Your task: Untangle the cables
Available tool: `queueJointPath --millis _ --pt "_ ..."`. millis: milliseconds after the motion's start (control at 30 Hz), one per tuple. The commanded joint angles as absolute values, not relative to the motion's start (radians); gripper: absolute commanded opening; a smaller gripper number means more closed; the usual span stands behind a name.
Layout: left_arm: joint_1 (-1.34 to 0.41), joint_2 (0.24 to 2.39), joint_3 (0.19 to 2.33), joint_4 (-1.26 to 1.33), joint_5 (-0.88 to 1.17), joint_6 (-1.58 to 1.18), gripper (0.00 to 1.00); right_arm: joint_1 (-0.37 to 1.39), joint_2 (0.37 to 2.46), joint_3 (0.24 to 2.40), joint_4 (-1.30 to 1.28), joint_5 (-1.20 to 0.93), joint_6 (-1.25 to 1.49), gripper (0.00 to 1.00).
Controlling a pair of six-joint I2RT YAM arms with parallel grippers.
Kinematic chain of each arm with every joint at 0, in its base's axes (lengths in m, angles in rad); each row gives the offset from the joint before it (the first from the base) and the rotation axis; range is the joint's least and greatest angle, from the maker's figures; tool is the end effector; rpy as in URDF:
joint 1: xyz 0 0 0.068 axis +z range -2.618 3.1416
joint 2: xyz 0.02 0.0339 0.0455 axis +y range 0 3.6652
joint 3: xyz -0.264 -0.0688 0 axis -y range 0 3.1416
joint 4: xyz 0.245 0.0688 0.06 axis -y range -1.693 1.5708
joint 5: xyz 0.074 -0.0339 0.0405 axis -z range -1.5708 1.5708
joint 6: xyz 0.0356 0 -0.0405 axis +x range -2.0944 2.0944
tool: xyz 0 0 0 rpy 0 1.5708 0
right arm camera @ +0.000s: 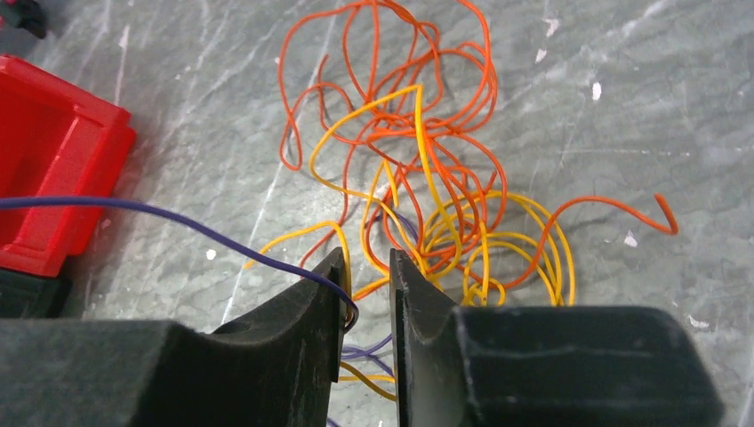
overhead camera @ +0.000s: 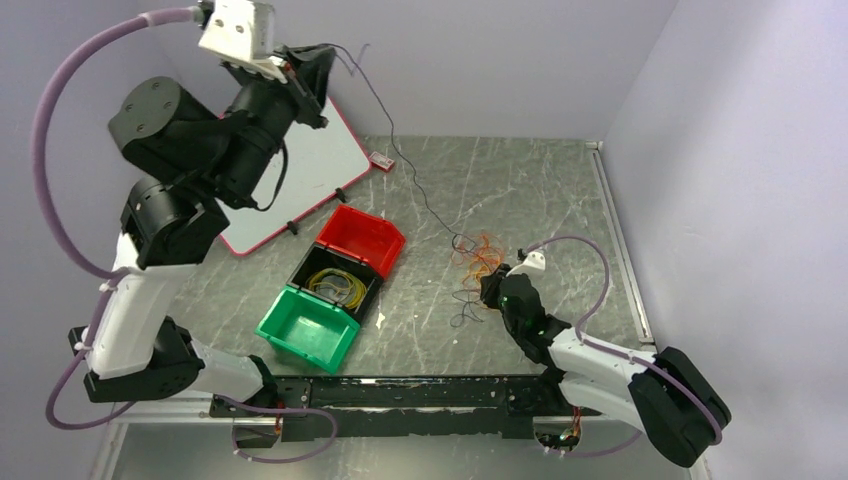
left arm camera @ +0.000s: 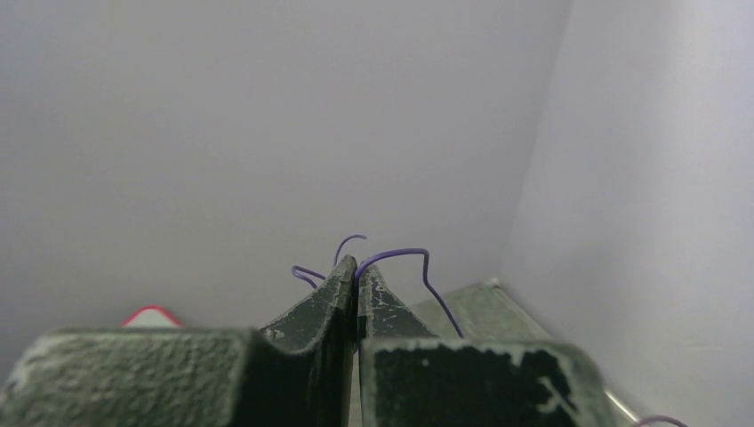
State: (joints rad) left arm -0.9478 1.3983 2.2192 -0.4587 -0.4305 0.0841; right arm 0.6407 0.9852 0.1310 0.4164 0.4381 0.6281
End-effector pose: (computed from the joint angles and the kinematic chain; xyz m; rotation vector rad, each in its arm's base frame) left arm 0.1271 -0.1515 0.6314 0.2613 1.2303 -0.4888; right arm 0.1505 0.0934 0.1431 0.2659 1.9674 0.3886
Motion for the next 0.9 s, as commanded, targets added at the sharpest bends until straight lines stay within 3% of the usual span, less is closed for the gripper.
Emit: queueJointPath --millis 0,700,867 --pt "-0.943 1.338 2.254 -0.437 -0.595 0.209 0.07 0.636 1.014 0.166 0.359 0.485 0.684 0.26" --pt "-0.945 1.260 2.250 -0.384 -0.883 0.483 0.07 0.637 1.026 0.180 0.317 0.504 0.717 0.11" --pt "-0.948 1.232 2.163 -0.103 -1.092 0.769 0.07 0.637 1.077 0.199 0.308 0.511 0.734 0.11"
